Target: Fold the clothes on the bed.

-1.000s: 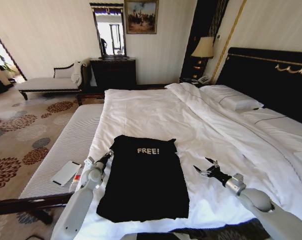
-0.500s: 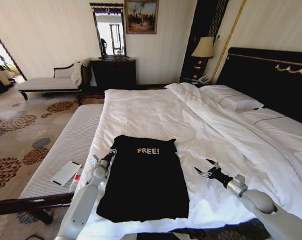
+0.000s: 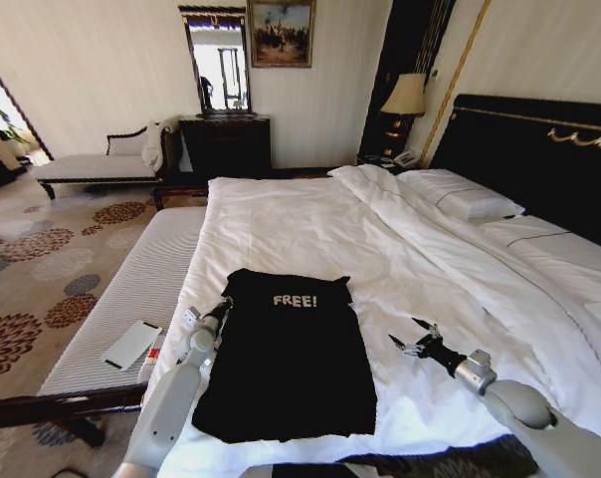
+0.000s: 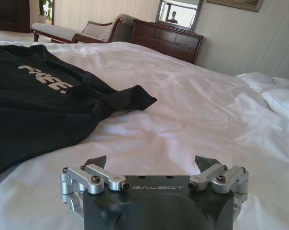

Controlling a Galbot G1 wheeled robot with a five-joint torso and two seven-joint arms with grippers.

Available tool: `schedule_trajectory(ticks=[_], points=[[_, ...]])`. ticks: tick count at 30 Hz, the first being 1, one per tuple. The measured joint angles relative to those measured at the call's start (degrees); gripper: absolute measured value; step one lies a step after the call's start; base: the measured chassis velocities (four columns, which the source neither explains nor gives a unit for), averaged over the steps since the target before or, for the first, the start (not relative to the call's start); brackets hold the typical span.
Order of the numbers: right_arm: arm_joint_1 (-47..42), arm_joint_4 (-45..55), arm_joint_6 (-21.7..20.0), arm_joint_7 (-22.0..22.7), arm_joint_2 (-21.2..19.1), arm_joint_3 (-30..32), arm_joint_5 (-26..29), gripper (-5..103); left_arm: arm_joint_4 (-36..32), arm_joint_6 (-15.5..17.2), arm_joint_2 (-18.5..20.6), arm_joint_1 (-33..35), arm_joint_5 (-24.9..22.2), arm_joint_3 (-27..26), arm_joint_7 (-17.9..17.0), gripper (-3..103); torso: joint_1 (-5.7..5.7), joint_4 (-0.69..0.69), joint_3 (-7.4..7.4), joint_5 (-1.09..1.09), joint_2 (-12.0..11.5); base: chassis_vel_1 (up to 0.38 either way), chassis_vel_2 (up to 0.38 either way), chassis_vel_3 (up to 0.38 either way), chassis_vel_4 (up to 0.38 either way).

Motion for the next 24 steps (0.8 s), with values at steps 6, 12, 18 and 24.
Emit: schedule_trajectory(ticks=[6,12,18,24], points=[[-0.13,0.29,0.0,0.0,0.1,0.08,-0.02,100,-0.38,-0.01,0.27,0.22,-0.12,-0.09,-0.11,0,0.0,0.0,0.0,-0.01,0.0,0.0,0.0,0.0,0.0],[-0.45,0.55,-0.02,0.03,0.31,0.48,-0.02,100,-2.23,0.0,2.56,1.37,-0.65,-0.48,-0.4,0,0.0,0.0,0.0,-0.01,0.0,0.0,0.0,0.0,0.0],[-0.55,0.32,-0.02,-0.02,0.71,0.71,-0.08,100,-5.18,0.22,6.88,4.18,-2.22,-2.55,-0.55,0,0.0,0.01,0.0,-0.01,0.0,0.0,0.0,0.0,0.0],[0.3,-0.06,-0.01,-0.04,1.0,-0.19,-0.22,100,-6.7,0.28,8.42,5.92,-2.74,-4.01,-0.6,0,0.0,0.01,-0.01,-0.01,0.0,0.0,0.0,0.0,0.0]])
